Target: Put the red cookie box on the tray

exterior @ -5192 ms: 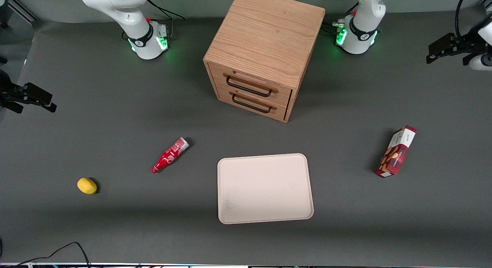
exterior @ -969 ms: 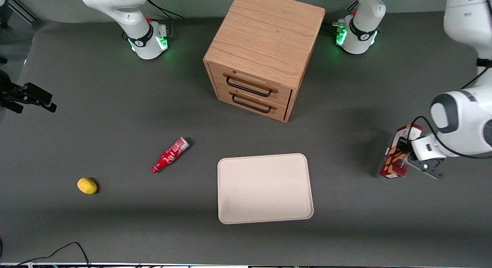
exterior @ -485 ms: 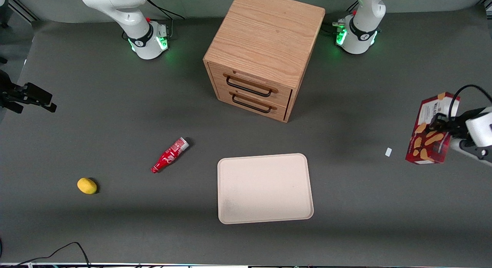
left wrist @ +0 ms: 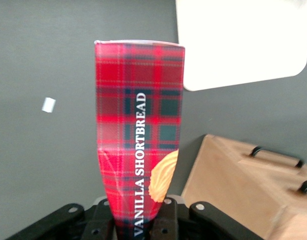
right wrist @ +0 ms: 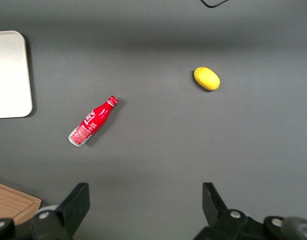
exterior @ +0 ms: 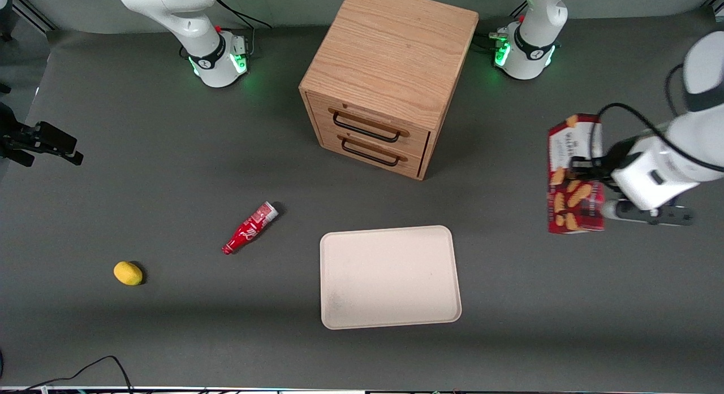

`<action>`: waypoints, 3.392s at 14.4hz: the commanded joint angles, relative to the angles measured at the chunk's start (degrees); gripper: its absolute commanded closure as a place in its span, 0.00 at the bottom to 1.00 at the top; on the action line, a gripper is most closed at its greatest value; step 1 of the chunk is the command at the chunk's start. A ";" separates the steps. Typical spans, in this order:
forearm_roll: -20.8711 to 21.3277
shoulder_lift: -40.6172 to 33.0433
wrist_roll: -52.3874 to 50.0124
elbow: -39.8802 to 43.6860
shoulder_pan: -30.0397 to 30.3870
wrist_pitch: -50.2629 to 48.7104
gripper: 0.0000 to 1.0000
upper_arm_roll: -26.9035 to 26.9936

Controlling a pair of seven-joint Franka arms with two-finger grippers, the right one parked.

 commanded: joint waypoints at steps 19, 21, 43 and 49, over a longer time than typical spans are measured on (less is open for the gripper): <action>33.88 30.12 -33.00 -3.32 -3.82 45.20 1.00 -15.15; 35.29 30.74 -33.44 -3.23 -4.00 45.21 1.00 -15.15; 24.51 5.72 -32.49 -4.11 -1.80 13.77 0.00 -15.51; 12.01 -8.70 -9.23 -4.20 -1.45 -2.84 0.00 -0.49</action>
